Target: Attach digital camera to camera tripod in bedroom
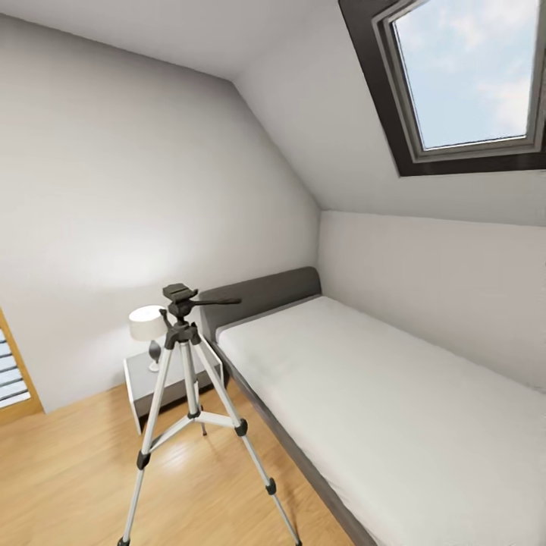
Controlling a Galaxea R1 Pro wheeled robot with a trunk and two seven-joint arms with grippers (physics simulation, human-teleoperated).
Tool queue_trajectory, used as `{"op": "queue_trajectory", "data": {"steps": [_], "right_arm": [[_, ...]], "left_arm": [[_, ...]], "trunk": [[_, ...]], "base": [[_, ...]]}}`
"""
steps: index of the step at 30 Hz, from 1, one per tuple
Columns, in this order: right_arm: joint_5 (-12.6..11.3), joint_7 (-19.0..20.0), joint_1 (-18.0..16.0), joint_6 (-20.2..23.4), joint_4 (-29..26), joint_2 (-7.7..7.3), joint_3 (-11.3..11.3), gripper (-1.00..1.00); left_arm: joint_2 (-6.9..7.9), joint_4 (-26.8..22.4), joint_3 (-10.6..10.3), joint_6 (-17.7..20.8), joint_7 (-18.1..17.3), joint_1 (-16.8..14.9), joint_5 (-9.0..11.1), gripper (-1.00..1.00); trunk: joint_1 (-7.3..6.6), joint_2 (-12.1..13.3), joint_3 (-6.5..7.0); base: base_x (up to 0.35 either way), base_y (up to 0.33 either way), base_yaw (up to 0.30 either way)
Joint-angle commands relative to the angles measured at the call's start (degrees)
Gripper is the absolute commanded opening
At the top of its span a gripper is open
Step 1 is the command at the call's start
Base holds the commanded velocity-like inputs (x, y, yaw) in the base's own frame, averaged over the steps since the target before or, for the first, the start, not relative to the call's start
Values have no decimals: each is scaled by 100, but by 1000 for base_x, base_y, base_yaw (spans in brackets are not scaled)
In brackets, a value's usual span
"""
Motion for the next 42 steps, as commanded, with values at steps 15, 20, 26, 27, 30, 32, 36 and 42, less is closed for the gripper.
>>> {"op": "queue_trajectory", "data": {"steps": [15,20,26,27,30,32,36,42], "right_arm": [[58,11,-4,-32,18,-3,-47,100],[58,11,-3,-32,18,-3,-48,100],[58,11,-3,-32,18,-3,-48,100],[58,11,-4,-32,18,-3,-47,100],[58,11,-3,-32,18,-3,-46,100],[60,11,-3,-32,18,-3,-47,100],[59,11,-5,-32,18,-3,-46,100],[59,11,-5,-32,18,-3,-52,100]], "left_arm": [[-29,6,-46,-13,-27,-2,49,-100],[-30,6,-47,-13,-27,-2,51,-100],[-29,6,-44,-13,-27,-2,51,-100],[-29,6,-44,-13,-27,-2,52,-100],[-28,6,-44,-13,-27,-2,56,-100],[-27,6,-42,-13,-27,-2,55,-100],[-22,6,-40,-13,-27,-1,58,-100],[-21,6,-40,-13,-27,-2,58,-100]], "trunk": [[2,-4,-2],[2,-4,-2],[2,-4,-2],[2,-4,-2],[2,-4,-2],[2,-4,-2],[2,-4,-2],[2,-4,-2]], "base": [[113,-58,-10],[151,-96,0],[152,-97,0],[152,-98,0],[152,-98,0],[152,-97,0],[152,-97,0],[149,-96,0]]}}
